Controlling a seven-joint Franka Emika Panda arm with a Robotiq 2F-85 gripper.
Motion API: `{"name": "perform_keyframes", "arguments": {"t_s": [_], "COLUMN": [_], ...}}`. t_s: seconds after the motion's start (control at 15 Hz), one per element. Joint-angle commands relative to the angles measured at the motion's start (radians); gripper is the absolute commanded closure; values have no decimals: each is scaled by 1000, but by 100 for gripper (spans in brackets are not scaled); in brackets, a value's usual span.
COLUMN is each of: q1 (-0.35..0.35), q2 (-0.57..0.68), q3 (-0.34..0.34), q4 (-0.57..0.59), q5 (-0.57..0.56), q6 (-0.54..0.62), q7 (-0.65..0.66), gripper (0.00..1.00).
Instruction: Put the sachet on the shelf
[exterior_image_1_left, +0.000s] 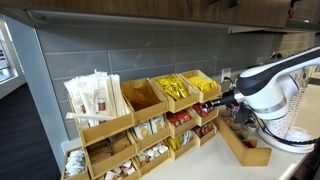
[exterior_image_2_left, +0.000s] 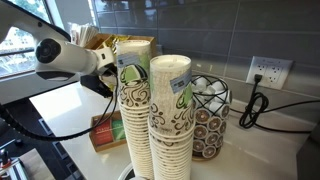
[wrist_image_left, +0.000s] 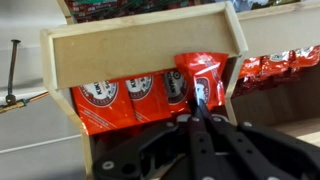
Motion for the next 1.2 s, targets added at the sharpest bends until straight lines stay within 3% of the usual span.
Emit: {"name": "perform_keyframes", "arguments": {"t_s": [0.0,0.47,0.73,0.8,0.93,1.13], "q1": [121,247,278,271,242,179], "q2": [-134,-259,-293,-290,-268,-229], "q3": [-130,-286,-337,-338,-318,-262], "q4": [-29,-35,-26,-26,-26,-26], "q5": [-122,-325,-385,-379,-343,-298], "q6": [130,289,299,271,212,106], "q7": [11,34,17,13,6,0], "gripper": [100,100,100,74,68,45]}}
